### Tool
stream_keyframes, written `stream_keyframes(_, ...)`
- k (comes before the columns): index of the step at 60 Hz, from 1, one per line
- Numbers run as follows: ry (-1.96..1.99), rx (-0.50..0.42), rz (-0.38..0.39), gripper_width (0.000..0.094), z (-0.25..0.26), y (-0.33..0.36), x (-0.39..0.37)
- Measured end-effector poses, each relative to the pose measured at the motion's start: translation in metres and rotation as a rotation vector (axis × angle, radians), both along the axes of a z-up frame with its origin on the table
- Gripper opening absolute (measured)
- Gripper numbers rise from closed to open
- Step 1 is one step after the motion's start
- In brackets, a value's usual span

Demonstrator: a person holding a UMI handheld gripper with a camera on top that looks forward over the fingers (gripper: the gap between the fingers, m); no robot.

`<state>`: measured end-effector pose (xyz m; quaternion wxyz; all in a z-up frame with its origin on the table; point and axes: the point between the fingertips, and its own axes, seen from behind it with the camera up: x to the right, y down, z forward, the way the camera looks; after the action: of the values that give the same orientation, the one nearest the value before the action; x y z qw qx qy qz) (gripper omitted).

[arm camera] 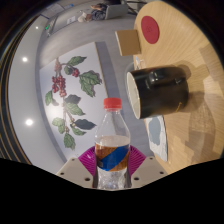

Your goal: Pour water

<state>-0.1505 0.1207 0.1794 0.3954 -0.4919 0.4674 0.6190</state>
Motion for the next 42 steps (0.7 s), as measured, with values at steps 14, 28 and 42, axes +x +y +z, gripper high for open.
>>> stream_keyframes(14, 0.139, -0.057, 0.064, 0.0375, 0.001, -0.006, -0.009)
stream_keyframes(28, -0.416, 0.366, 0.101, 0.0377, 0.1, -0.059, 0.012)
stream_keyframes(42, -1.344, 0.571, -0.415, 0.0377, 0.18, -0.042, 0.218)
